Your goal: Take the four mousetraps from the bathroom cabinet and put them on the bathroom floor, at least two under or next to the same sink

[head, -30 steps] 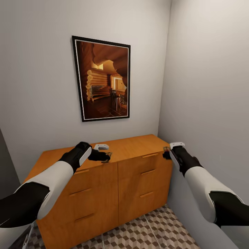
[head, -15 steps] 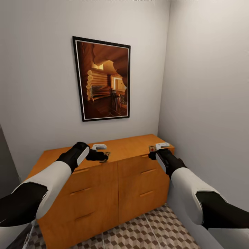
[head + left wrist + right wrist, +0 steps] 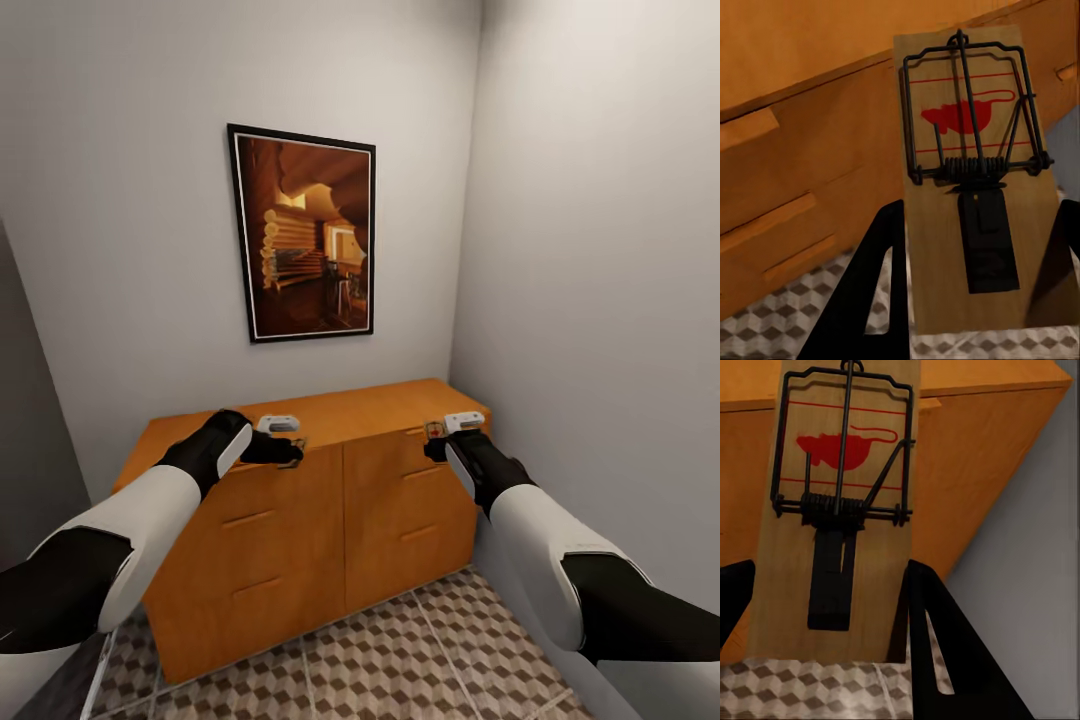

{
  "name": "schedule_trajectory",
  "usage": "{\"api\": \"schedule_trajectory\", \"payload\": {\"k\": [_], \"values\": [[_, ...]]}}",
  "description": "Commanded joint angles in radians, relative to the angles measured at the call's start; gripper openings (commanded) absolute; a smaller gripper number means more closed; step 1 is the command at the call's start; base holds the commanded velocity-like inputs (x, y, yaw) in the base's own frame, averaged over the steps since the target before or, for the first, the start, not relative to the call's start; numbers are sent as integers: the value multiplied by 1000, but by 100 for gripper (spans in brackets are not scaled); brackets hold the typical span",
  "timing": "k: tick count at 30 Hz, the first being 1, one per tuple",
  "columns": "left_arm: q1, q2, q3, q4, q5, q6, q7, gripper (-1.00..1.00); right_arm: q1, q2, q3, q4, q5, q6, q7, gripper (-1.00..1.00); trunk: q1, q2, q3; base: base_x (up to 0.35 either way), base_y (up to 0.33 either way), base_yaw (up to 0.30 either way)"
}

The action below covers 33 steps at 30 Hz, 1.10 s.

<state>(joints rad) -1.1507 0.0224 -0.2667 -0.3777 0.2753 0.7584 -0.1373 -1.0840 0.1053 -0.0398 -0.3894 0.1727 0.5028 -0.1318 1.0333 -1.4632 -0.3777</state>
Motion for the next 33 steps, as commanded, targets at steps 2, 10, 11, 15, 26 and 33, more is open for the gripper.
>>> {"api": "schedule_trajectory", "payload": {"k": [2,10,11,15,26,33], "values": [[-1,1,-8,-2,7,4,3,-100,-1,0,-5,-2,6,5,1,-100,-1,-1,-1,-344,0,0],[0,0,-9,-3,7,3,6,-100,0,-1,-5,0,6,6,1,-100,-1,-1,-1,-345,0,0],[-1,0,-9,-3,7,3,6,-100,0,-2,-5,0,6,6,2,-100,-1,-1,-1,-345,0,0],[-1,-1,-9,-1,7,3,7,-100,-1,-3,-4,2,5,6,3,-100,-1,-1,-1,-345,0,0],[-1,-2,-9,1,7,2,7,-100,-1,-7,-5,19,3,6,7,-100,-1,-1,-1,-345,0,0],[-1,-2,-9,6,7,2,7,-100,-1,-10,-5,38,4,5,7,-100,-1,-1,-1,-345,0,0]]}}
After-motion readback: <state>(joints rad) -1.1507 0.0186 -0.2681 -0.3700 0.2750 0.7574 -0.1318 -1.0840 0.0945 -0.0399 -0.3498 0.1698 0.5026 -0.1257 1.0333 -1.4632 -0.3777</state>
